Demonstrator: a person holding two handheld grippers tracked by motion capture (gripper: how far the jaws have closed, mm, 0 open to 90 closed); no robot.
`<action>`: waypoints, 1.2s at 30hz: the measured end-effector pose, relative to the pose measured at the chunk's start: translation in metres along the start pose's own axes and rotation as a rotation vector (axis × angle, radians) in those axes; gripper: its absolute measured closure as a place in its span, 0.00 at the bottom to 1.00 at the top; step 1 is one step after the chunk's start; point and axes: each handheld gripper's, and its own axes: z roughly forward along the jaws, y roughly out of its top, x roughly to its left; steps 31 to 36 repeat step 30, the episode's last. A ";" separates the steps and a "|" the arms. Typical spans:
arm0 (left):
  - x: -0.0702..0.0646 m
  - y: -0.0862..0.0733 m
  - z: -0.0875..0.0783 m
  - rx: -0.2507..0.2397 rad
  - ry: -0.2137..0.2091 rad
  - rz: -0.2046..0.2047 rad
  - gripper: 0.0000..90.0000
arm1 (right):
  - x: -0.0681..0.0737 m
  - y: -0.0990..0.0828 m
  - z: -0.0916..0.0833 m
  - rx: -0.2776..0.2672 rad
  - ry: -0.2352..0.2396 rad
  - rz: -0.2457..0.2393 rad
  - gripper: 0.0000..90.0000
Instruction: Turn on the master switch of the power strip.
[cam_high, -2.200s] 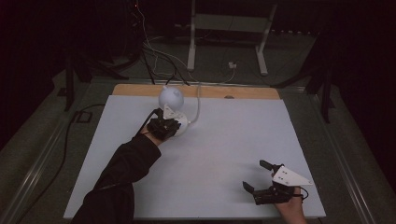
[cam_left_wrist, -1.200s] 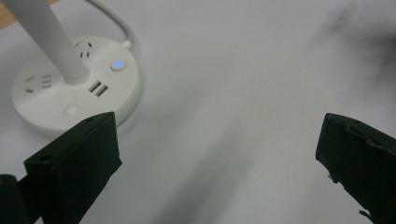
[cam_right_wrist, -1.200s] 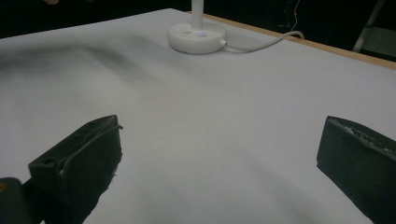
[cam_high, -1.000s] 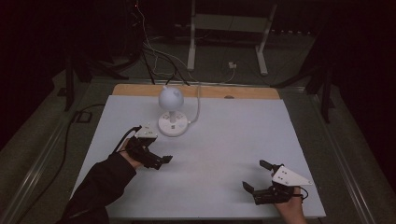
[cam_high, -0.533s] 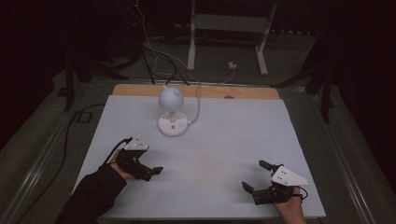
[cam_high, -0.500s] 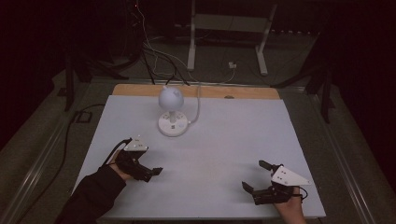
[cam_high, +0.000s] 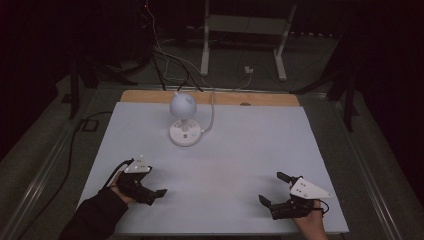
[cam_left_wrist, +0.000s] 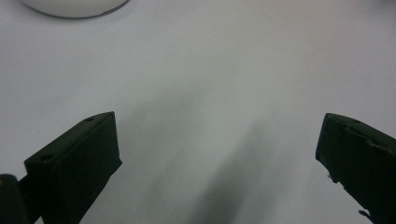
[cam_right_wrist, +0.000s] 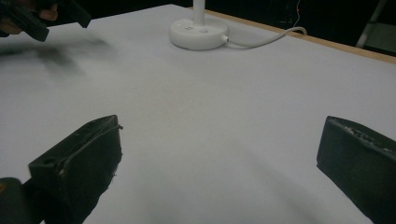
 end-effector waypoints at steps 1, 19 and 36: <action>0.000 -0.002 -0.001 -0.002 -0.002 0.004 0.00 | 0.000 0.000 0.000 0.001 0.000 0.000 0.00; -0.004 -0.044 -0.011 -0.037 0.040 -0.026 0.00 | 0.000 0.000 0.001 0.006 0.007 0.004 0.00; -0.001 -0.045 -0.010 -0.066 0.042 -0.040 0.00 | 0.000 -0.001 0.001 0.011 0.016 0.007 0.00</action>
